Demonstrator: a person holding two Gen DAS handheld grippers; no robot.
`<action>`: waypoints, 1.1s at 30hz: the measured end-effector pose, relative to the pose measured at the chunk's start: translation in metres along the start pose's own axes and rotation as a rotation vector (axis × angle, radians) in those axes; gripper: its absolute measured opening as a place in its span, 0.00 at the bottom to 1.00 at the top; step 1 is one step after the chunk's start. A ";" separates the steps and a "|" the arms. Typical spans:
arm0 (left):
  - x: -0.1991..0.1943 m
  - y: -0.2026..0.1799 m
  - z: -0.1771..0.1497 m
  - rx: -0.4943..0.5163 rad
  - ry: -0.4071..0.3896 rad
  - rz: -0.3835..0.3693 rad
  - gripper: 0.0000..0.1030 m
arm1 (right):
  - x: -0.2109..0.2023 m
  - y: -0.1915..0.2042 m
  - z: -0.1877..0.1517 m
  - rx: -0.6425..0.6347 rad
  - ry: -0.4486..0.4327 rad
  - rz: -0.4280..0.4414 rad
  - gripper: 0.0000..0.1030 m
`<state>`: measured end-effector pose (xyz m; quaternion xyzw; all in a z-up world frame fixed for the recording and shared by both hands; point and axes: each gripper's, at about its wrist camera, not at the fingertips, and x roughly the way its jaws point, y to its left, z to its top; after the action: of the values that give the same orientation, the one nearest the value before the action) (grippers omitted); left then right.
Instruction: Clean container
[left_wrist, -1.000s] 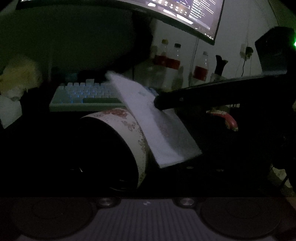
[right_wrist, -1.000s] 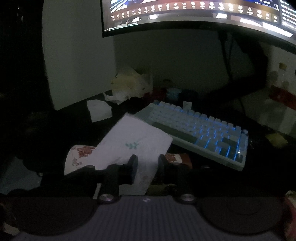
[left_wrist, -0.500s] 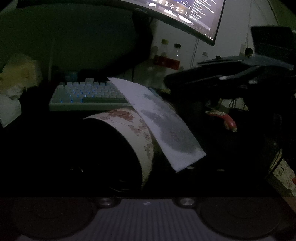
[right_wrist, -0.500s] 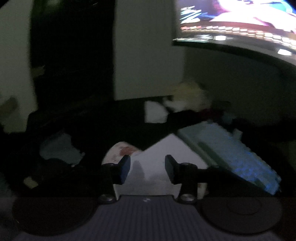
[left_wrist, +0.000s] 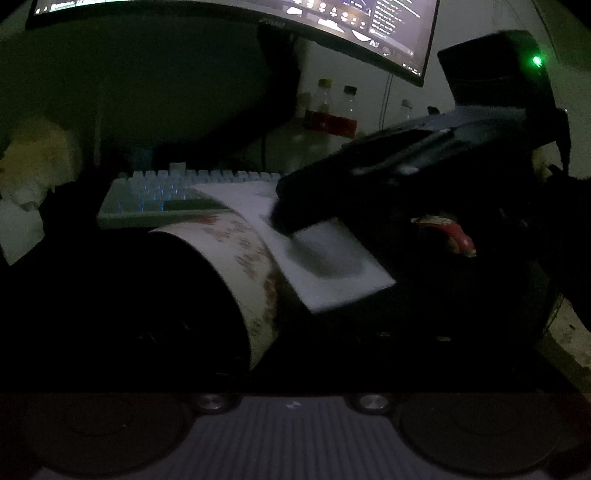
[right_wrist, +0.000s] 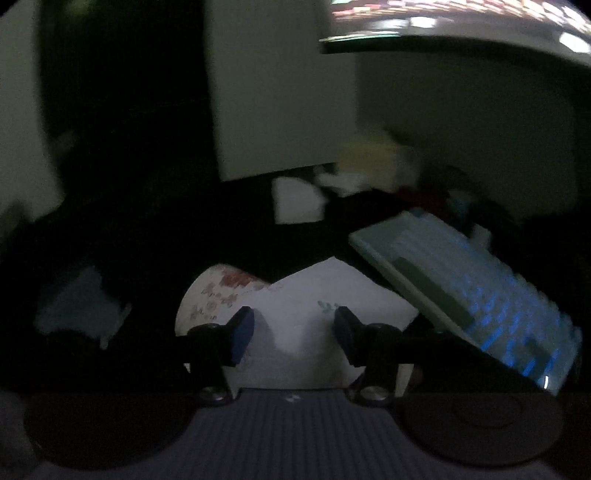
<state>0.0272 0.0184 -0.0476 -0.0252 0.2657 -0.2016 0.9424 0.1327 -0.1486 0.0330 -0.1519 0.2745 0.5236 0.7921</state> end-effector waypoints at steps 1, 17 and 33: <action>0.000 -0.001 -0.001 0.003 -0.002 0.001 0.54 | -0.001 0.003 -0.002 0.051 -0.017 -0.035 0.52; 0.002 -0.009 -0.008 0.047 -0.024 0.039 0.57 | 0.005 0.042 0.004 0.200 -0.006 -0.187 0.60; 0.012 0.007 0.000 0.034 -0.023 0.005 0.59 | -0.001 0.025 -0.011 -0.304 0.078 -0.038 0.65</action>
<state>0.0393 0.0204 -0.0551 -0.0109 0.2513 -0.2033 0.9463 0.1065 -0.1446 0.0261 -0.2954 0.2195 0.5379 0.7584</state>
